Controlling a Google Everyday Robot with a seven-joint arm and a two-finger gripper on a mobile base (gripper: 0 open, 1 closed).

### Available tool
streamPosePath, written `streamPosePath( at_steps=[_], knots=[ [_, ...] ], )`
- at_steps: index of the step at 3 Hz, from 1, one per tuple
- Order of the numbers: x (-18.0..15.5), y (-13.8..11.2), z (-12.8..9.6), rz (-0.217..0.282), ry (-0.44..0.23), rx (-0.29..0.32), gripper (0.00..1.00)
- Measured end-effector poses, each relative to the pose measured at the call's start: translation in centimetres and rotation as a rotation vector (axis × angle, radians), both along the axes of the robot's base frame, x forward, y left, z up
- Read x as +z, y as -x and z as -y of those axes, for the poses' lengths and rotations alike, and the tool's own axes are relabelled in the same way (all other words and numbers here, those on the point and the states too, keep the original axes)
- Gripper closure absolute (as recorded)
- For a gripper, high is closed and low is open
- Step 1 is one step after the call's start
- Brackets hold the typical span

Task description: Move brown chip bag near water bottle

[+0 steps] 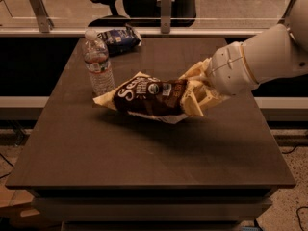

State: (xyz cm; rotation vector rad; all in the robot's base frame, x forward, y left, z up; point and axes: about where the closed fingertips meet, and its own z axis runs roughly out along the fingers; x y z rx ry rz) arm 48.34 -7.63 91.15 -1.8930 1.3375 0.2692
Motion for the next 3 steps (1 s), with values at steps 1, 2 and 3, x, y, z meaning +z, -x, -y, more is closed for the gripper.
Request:
streamPosePath(
  at_steps=[1,2,3],
  knots=[
    [-0.94,0.04,-0.83,-0.039,-0.004,0.019,1.0],
    [-1.89,-0.32,-1.27,-0.076,-0.004,0.037,0.82],
    [-1.81,-0.23,-1.46,-0.074,-0.002,0.04,0.59]
  ],
)
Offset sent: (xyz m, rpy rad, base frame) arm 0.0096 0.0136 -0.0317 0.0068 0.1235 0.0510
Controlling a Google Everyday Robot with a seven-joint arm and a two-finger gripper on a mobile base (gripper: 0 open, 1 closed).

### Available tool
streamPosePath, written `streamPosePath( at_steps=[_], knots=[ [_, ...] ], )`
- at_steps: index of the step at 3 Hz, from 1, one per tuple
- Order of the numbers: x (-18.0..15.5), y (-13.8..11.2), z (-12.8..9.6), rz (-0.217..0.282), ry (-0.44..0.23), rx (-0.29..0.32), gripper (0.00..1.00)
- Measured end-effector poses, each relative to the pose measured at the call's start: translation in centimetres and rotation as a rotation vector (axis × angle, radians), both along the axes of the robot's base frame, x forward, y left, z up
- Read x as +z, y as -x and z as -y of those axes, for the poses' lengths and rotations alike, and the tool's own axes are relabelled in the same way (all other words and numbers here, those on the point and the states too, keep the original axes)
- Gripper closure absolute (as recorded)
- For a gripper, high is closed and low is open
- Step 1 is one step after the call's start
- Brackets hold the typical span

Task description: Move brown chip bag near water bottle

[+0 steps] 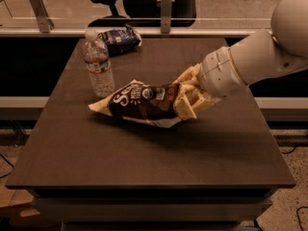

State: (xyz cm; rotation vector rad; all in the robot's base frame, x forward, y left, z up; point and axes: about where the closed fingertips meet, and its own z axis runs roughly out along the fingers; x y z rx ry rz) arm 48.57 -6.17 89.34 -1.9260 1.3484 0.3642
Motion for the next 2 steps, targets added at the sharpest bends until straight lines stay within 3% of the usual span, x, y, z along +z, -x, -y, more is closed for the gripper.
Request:
streamPosePath(
  at_steps=[2],
  knots=[
    [0.12,0.16,-0.38,0.002,0.003,0.007,0.12]
  ],
)
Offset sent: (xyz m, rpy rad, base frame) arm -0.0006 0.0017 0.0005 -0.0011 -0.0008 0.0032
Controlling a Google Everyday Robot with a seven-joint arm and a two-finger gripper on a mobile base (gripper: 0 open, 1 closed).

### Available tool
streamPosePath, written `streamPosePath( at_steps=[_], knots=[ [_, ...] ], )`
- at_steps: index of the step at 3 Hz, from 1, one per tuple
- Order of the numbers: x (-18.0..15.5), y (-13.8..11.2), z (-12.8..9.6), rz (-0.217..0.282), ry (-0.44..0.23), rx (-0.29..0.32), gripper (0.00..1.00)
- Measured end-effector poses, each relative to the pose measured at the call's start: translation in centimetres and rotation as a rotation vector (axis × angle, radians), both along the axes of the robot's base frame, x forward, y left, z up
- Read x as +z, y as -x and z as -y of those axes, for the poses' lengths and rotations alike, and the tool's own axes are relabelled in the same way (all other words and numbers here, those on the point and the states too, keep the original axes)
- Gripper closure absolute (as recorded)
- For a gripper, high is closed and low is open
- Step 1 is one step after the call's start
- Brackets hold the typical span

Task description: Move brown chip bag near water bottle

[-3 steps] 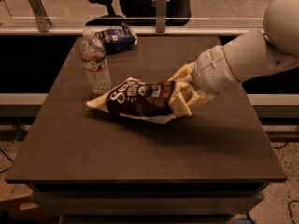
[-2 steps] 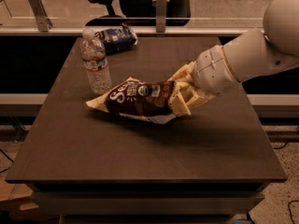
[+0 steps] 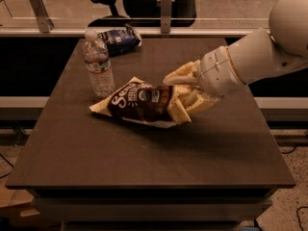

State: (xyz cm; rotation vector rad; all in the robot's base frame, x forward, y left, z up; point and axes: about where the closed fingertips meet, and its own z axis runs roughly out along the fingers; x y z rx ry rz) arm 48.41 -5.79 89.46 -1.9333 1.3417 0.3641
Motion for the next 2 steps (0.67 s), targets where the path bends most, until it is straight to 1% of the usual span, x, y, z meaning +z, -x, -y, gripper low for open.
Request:
streamPosePath(
  at_steps=[1,2],
  knots=[
    [0.06,0.08,-0.19,0.001,0.001,0.004,0.0],
    [0.06,0.08,-0.19,0.001,0.001,0.004,0.0]
  ],
)
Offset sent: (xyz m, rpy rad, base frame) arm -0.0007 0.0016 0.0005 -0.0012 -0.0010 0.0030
